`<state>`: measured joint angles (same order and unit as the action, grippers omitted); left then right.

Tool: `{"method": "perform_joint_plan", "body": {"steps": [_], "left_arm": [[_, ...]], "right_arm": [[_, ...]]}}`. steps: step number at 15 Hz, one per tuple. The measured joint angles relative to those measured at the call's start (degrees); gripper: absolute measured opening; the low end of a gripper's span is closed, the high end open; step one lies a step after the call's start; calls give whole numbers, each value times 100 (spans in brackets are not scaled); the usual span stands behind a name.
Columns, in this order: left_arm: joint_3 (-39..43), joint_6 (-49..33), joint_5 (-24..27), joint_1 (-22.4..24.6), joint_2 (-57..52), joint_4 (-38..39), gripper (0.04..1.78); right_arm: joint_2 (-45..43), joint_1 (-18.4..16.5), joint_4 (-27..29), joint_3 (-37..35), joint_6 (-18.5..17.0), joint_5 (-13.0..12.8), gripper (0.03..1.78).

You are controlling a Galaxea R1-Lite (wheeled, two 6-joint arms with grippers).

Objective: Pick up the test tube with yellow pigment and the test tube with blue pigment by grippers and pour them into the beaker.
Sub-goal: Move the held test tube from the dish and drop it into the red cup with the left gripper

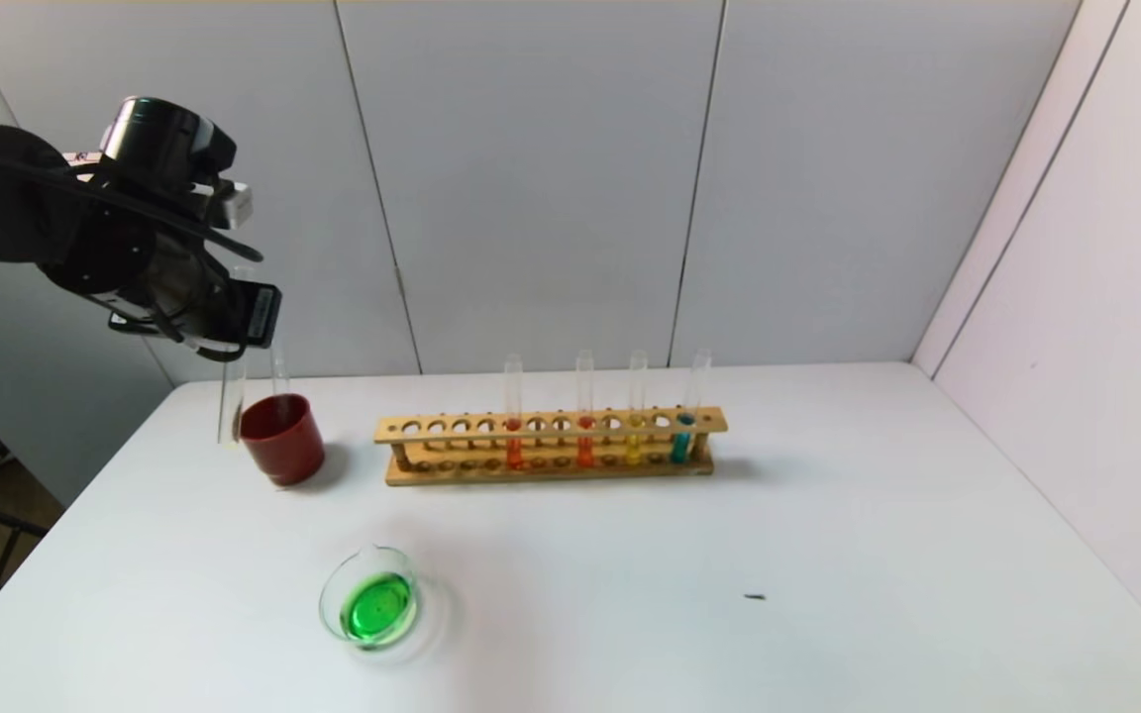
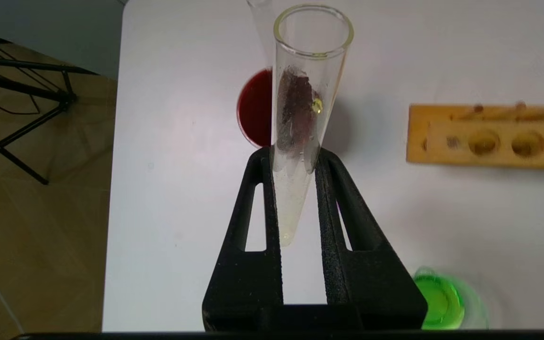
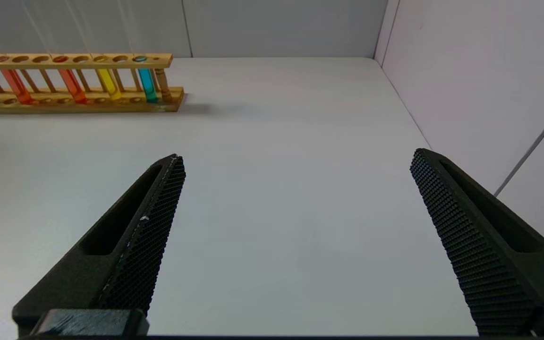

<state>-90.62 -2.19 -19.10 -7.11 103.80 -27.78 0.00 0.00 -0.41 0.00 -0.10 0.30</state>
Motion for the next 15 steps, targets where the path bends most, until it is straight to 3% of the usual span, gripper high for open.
{"method": "perform_joint_plan", "body": {"steps": [6, 15], "left_arm": [[28, -422, 26, 595, 844, 1381, 29], [912, -425, 9, 642, 1285, 3305, 29]], "right_arm": [[0, 0, 0, 0, 0, 0, 174], [0, 0, 0, 0, 0, 2, 174]]}}
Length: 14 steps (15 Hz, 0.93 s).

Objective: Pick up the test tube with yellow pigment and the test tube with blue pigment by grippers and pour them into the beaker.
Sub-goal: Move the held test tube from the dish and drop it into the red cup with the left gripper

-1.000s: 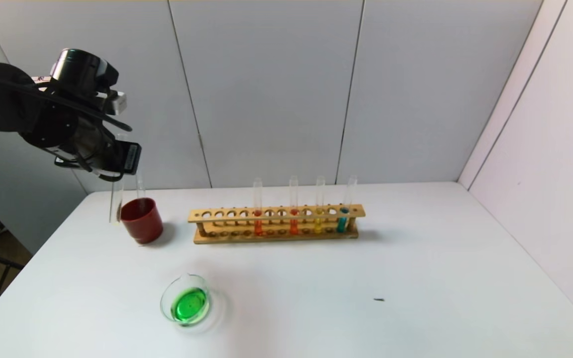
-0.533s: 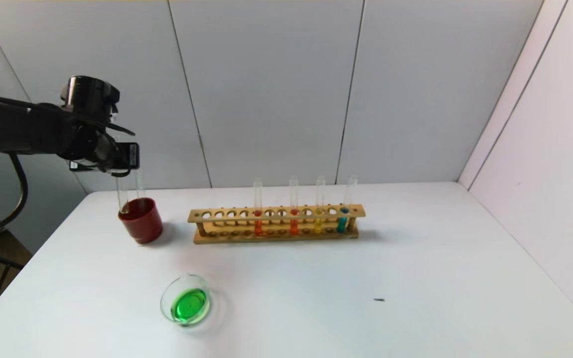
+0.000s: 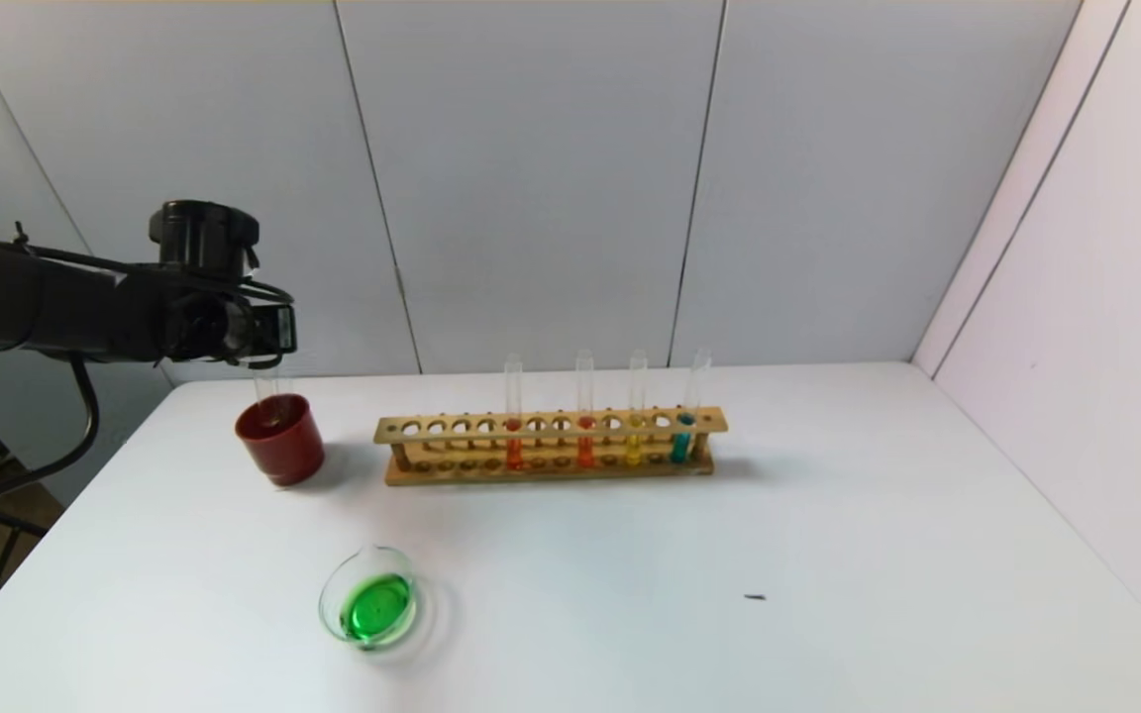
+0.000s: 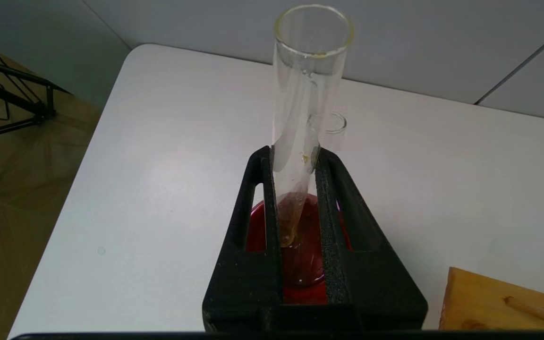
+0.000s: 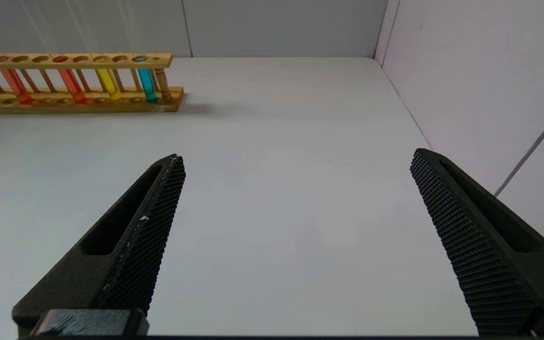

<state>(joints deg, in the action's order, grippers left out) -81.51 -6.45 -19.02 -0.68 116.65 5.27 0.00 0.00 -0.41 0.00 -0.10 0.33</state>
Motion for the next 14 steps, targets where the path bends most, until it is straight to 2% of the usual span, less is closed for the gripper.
{"method": "perform_joint_plan", "body": {"steps": [9, 11, 14], "left_arm": [[981, 9, 2, -28, -378, 473, 31], [1180, 1, 34, -28, -445, 718, 42], [1486, 30, 23, -28, -502, 1089, 79]], "right_arm": [[0, 0, -2, 0, 0, 0, 174], [0, 0, -2, 0, 0, -2, 174], [0, 0, -2, 0, 0, 0, 174]]}}
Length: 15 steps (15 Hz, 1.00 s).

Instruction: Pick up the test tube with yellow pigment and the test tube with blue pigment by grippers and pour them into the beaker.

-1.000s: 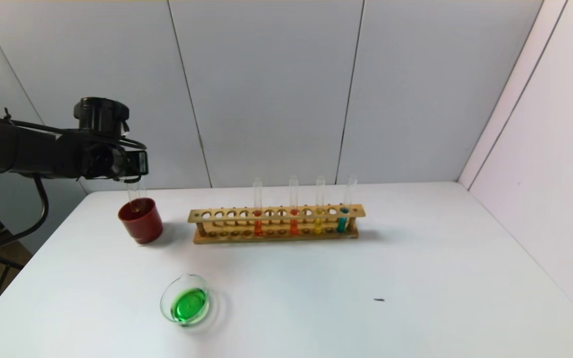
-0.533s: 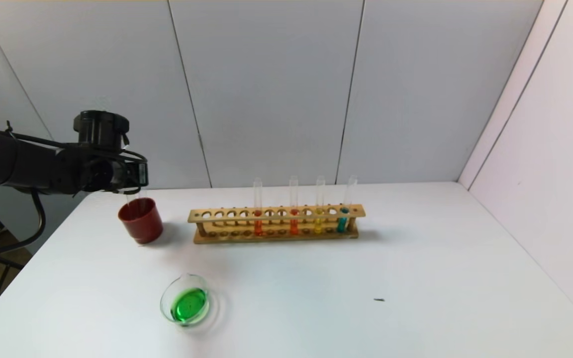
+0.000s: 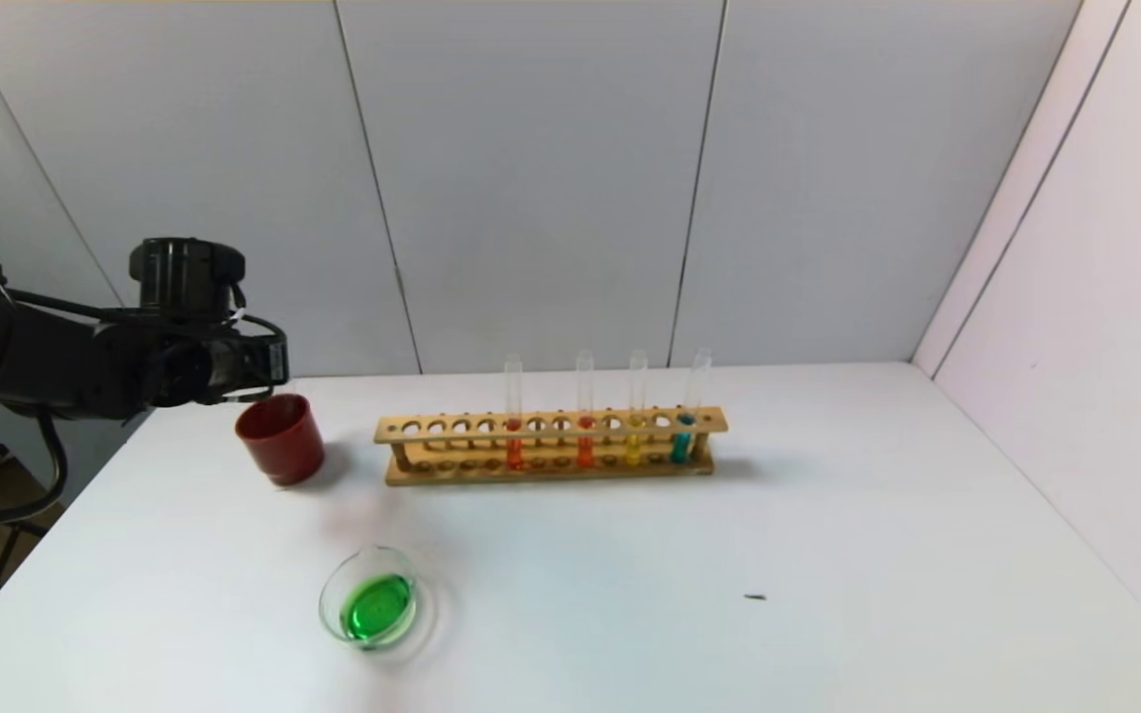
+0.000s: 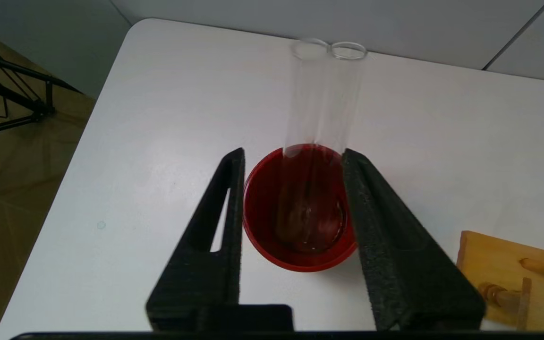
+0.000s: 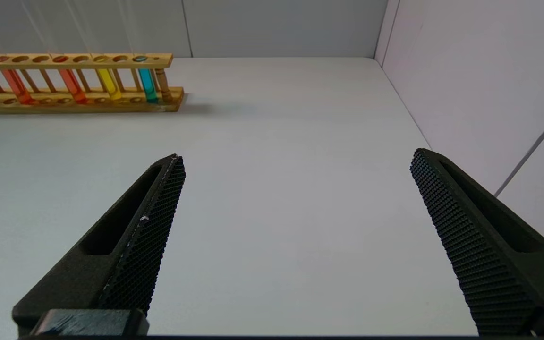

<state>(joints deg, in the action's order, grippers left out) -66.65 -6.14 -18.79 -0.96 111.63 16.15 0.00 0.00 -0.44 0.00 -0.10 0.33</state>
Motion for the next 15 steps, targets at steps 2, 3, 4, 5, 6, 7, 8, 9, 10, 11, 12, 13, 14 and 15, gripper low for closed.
{"method": "perform_joint_plan", "body": {"steps": [2, 3, 4, 5, 6, 7, 8, 9, 10, 11, 12, 13, 14, 15], "left_arm": [[83, -7, -6, 0, -59, 49, 115], [140, 0, -6, 0, -107, 44, 131], [207, 9, -6, 0, -168, 46, 145], [265, 17, 2, 0, -226, 46, 155], [311, 20, 13, 0, -284, 41, 164], [341, 33, 16, -2, -339, 44, 170], [354, 45, 24, -2, -378, 44, 174], [350, 72, 24, -7, -407, 41, 175], [323, 105, 24, -9, -435, 41, 175], [319, 140, 27, -27, -488, 30, 175], [347, 188, 32, -49, -581, 13, 175], [408, 265, 38, -68, -719, -1, 175], [491, 378, 54, -77, -879, -12, 175], [601, 496, 101, -82, -1075, -20, 175]], "right_arm": [[0, 0, 0, 0, 0, -2, 174], [0, 0, 0, 0, 0, -2, 174], [0, 0, 2, 0, 0, 0, 174], [0, 0, 2, 0, 0, -2, 174], [0, 0, 2, 0, 0, -2, 174], [0, 0, 2, 0, 0, 0, 174], [0, 0, 2, 0, 0, 0, 174], [0, 0, 2, 0, 0, 0, 174], [0, 0, 2, 0, 0, -2, 174], [0, 0, 0, 0, 0, -2, 174], [0, 0, 2, 0, 0, -2, 174], [0, 0, 2, 0, 0, 0, 174], [0, 0, 2, 0, 0, -2, 174], [0, 0, 2, 0, 0, -2, 174]]}}
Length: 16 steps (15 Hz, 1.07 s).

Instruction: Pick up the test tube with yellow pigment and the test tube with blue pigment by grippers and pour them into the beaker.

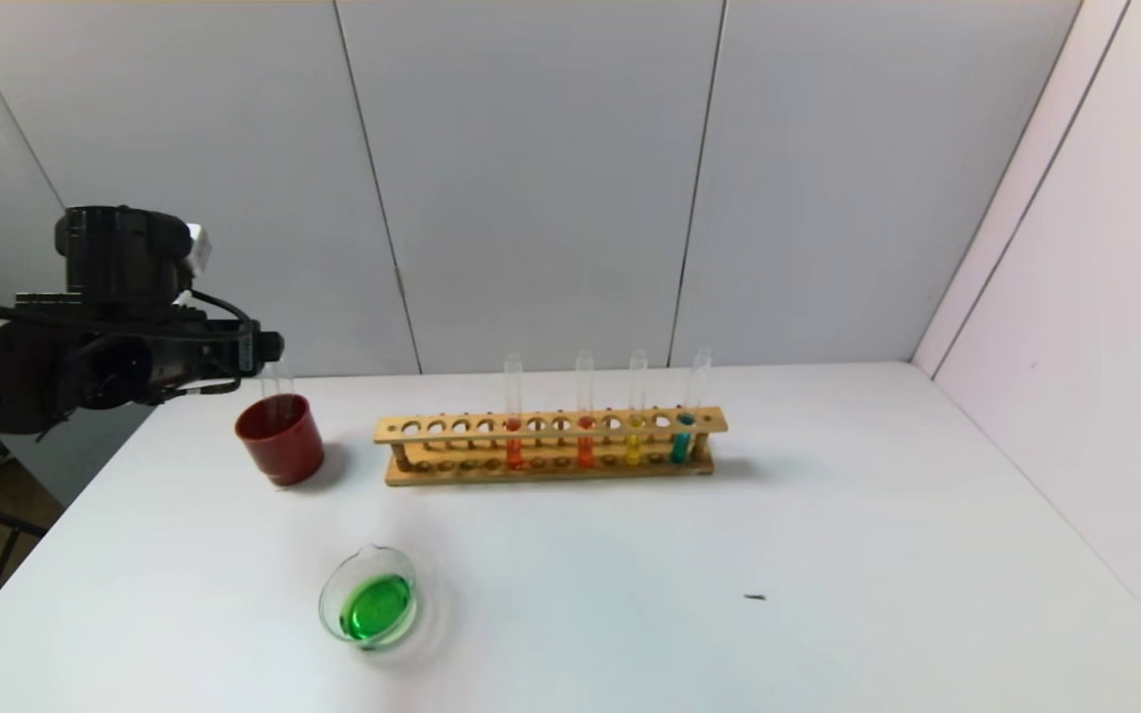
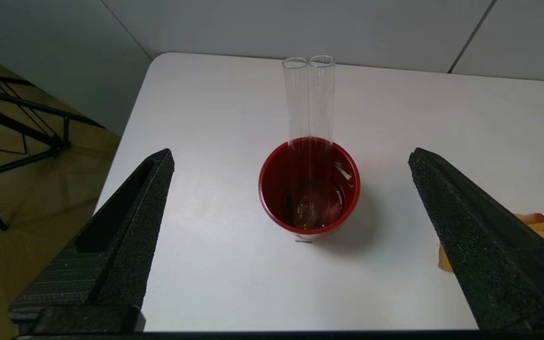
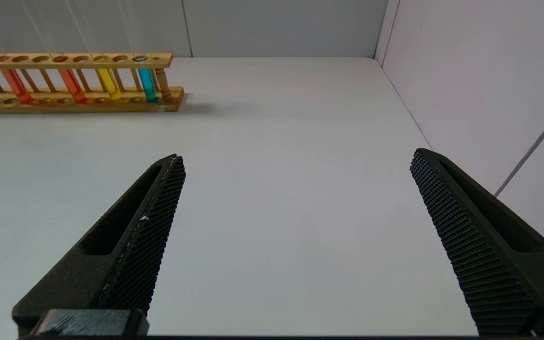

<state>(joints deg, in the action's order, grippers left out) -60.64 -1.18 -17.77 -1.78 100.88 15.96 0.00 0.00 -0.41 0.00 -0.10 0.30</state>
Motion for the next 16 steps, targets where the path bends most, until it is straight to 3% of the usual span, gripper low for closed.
{"method": "perform_joint_plan", "body": {"steps": [7, 16], "left_arm": [[1303, 269, 328, -207, -2172, -502, 175], [2605, 269, 350, -243, -6129, -2617, 175]], "right_arm": [[0, 0, 0, 0, 0, 2, 174], [0, 0, 0, 0, 0, 0, 174]]}}
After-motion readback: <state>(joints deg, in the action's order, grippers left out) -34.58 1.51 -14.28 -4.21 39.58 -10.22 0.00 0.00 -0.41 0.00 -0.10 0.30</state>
